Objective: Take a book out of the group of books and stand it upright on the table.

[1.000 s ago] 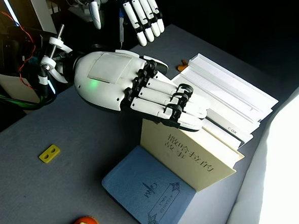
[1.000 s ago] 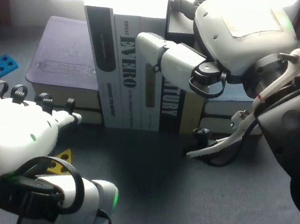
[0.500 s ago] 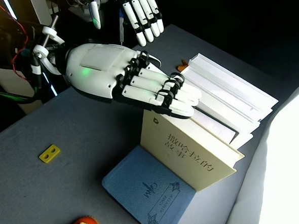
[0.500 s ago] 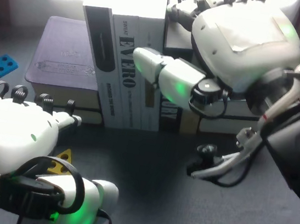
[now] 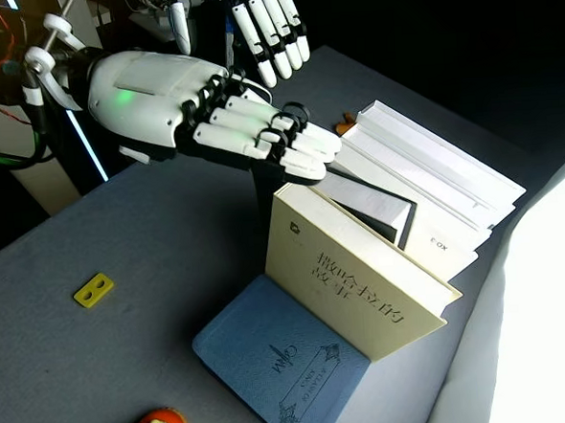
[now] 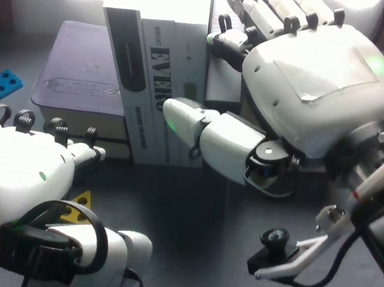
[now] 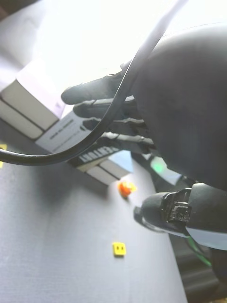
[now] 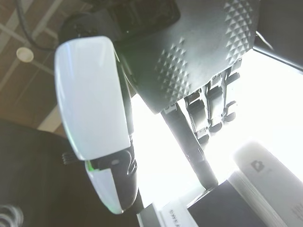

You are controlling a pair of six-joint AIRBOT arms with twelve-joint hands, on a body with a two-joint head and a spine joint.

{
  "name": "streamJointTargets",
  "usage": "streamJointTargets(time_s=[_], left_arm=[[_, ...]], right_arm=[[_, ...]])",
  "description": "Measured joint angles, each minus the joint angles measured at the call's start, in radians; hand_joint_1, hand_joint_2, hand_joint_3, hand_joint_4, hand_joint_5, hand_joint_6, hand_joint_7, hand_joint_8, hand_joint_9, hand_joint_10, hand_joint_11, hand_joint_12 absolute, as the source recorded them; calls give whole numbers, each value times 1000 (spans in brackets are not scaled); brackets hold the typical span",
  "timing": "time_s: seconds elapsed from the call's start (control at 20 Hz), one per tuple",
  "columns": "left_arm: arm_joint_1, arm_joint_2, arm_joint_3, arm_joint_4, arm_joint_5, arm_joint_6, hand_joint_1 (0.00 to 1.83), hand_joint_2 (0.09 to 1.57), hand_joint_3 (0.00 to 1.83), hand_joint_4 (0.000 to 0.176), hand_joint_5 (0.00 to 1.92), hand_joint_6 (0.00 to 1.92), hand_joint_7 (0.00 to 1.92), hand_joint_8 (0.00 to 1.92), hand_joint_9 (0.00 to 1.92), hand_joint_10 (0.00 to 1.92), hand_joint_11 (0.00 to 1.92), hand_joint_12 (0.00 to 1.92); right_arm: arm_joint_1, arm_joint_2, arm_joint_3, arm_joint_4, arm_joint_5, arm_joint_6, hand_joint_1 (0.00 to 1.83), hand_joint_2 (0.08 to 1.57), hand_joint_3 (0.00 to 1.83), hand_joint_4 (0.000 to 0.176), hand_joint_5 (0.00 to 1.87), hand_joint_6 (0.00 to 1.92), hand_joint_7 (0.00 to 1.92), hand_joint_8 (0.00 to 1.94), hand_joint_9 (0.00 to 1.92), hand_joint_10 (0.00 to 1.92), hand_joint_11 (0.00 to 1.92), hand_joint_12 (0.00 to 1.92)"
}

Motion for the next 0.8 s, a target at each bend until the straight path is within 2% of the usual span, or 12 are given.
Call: streamJointTargets(time_s=[0.15,0.35,0.5,0.65,0.7,0.8], left_arm=[[0,0,0,0,1,0,0,1284,1,23,55,3,58,4,23,3,0,218],[0,0,0,0,-2,0,0,1279,0,29,65,5,53,0,23,2,0,254],[0,0,1,0,-16,0,0,1280,0,23,65,3,48,0,23,1,0,270],[0,0,17,17,-48,-18,0,1280,0,27,78,8,67,8,34,5,0,293],[0,0,21,27,-72,-29,0,1278,0,26,64,3,68,5,30,3,0,232],[1,2,27,26,-105,-40,0,1275,0,29,75,7,82,4,34,2,0,237]], right_arm=[[-13,11,-42,6,13,-16,0,1183,0,0,621,164,62,6,0,0,0,0],[-13,28,-103,52,24,-37,0,1185,0,0,600,151,68,7,0,0,0,0],[-24,38,-150,64,23,-50,0,1186,0,0,606,150,69,6,0,0,0,0],[-32,38,-175,73,7,-71,0,1186,0,0,600,145,72,6,0,0,0,0],[-43,38,-179,66,4,-76,0,1185,0,0,606,146,56,1,0,0,0,0],[-62,38,-198,60,1,-93,0,1189,1,0,596,138,62,4,0,0,0,0]])
